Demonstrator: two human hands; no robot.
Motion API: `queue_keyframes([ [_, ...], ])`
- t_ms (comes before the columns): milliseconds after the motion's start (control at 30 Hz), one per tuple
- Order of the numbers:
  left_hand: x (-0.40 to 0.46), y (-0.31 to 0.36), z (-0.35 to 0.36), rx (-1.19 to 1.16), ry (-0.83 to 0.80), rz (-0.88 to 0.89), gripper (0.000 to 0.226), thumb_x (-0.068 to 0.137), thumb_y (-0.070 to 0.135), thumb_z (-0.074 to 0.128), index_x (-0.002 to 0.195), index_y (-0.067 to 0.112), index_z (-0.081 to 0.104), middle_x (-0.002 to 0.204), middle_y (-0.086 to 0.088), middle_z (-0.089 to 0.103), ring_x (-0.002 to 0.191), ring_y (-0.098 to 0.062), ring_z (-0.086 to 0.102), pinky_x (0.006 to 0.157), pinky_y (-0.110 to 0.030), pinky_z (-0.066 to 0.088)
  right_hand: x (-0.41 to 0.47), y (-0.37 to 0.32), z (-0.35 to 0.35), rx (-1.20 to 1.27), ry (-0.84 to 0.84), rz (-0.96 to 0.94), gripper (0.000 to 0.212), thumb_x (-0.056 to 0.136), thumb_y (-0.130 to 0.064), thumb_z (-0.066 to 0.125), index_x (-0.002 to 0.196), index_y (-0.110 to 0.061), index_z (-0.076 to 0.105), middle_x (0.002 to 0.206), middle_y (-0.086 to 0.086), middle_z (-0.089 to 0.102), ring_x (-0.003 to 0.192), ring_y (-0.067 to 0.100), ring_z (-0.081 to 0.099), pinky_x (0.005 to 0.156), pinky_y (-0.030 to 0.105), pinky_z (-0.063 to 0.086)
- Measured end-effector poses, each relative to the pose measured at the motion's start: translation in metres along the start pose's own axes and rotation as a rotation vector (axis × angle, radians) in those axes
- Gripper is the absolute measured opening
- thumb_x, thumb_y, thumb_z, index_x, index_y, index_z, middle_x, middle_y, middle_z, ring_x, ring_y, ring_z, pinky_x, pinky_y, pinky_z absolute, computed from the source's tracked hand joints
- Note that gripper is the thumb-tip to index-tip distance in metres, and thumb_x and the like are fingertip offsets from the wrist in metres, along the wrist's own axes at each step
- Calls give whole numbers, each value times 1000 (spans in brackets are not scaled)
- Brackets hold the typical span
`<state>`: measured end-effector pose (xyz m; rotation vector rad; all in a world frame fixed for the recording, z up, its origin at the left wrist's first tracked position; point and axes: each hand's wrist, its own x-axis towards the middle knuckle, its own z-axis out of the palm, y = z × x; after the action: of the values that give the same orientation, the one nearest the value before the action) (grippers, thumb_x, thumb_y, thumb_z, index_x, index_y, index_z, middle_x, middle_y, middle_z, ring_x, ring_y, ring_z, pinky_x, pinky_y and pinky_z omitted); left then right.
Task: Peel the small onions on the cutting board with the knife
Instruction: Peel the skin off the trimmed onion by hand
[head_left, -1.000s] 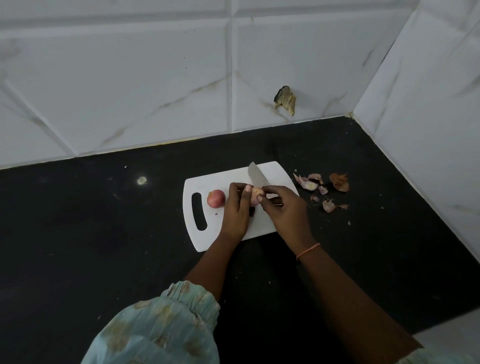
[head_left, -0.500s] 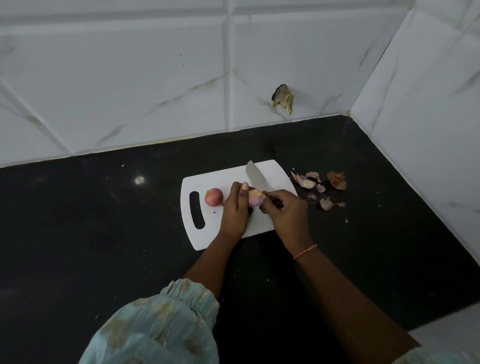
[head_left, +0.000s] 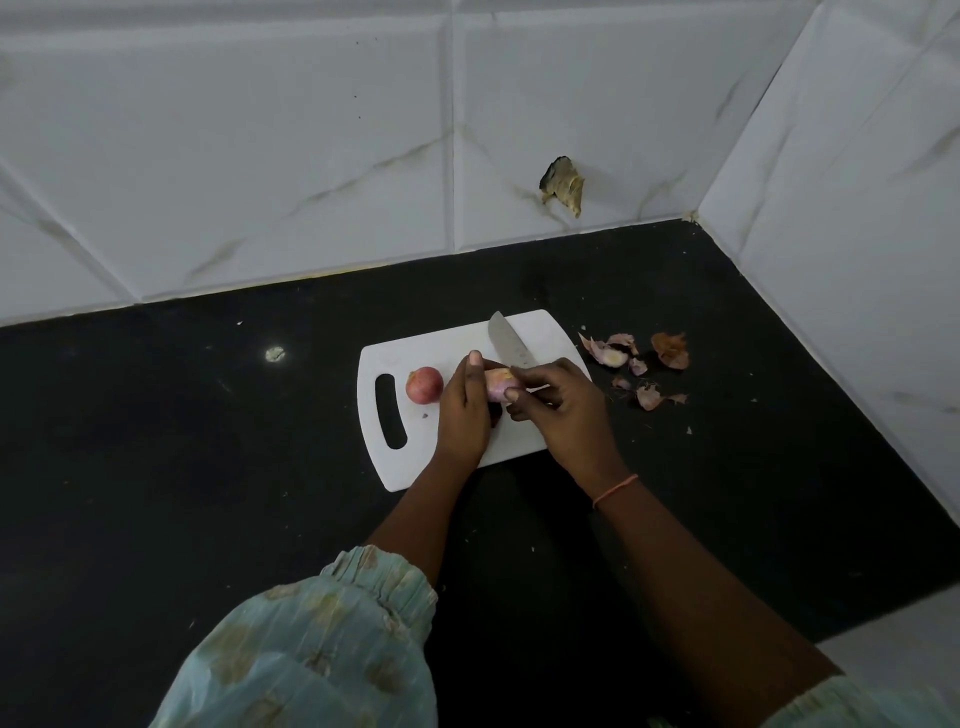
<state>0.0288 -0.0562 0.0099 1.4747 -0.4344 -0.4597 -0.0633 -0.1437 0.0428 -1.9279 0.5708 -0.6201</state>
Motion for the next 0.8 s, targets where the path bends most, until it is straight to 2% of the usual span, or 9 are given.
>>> queue_keyframes([
  [67, 0, -1, 0, -3, -11, -10, 57, 105, 44, 30, 95, -2, 61, 80, -27, 62, 69, -22, 58, 63, -33, 48, 1, 1, 0, 61, 39, 41, 15, 88, -5, 69, 103, 0, 71, 97, 12, 62, 73, 18, 71, 68, 31, 61],
  [133, 1, 0, 0, 23, -18, -20, 49, 107, 40, 31, 92, 5, 61, 79, -21, 61, 71, -20, 58, 67, -36, 47, 0, 2, 1, 85, 61, 58, 13, 90, -4, 66, 101, 3, 71, 96, 15, 64, 70, 19, 72, 67, 31, 60],
  [233, 1, 5, 1, 42, -38, -30, 32, 104, 40, 37, 90, 15, 53, 83, -3, 59, 77, -13, 57, 72, -32, 46, 0, -1, 2, 97, 75, 79, 12, 90, -3, 66, 99, 2, 70, 93, 14, 69, 71, 19, 72, 68, 28, 59],
  [333, 3, 16, 1, -11, -28, -139, 26, 108, 34, 38, 96, 14, 50, 92, -7, 56, 79, -12, 56, 67, -25, 48, 0, -5, 0, 153, 99, 120, 13, 90, -5, 66, 100, 2, 69, 88, 12, 73, 71, 17, 73, 69, 25, 58],
  [433, 5, 31, 5, -96, 26, -323, 39, 107, 40, 34, 109, 6, 53, 94, -11, 58, 79, -14, 58, 56, -16, 50, 2, -12, -3, 153, 82, 101, 20, 85, -10, 74, 103, -6, 71, 96, 4, 73, 79, 15, 72, 75, 26, 57],
  [500, 5, 40, 5, -127, 15, -420, 53, 105, 47, 32, 116, 1, 56, 92, -13, 61, 71, -14, 56, 52, -19, 47, 4, -16, -6, 99, 80, 40, 20, 82, -11, 77, 101, -10, 71, 100, 2, 70, 84, 14, 71, 77, 26, 57],
  [567, 0, 50, 4, -196, -32, -445, 51, 103, 42, 30, 109, 0, 58, 89, -18, 56, 65, -15, 48, 53, -24, 39, 7, -20, -10, 68, 95, -14, 16, 83, -11, 75, 98, -14, 70, 99, 1, 68, 87, 13, 69, 76, 27, 57],
  [700, -13, 69, 3, -279, -112, -360, 40, 99, 27, 29, 95, 8, 64, 84, -16, 49, 61, -15, 37, 56, -30, 27, 8, -29, -18, 84, 85, -57, 10, 88, -9, 70, 98, -10, 72, 93, 4, 69, 80, 13, 70, 70, 23, 57],
  [800, -19, 75, 4, -274, -88, -325, 40, 99, 25, 27, 89, 12, 63, 80, -15, 49, 60, -15, 35, 54, -30, 25, 8, -33, -23, 57, 63, -132, 7, 90, -8, 67, 94, -7, 72, 87, 7, 70, 75, 18, 70, 68, 33, 59],
])
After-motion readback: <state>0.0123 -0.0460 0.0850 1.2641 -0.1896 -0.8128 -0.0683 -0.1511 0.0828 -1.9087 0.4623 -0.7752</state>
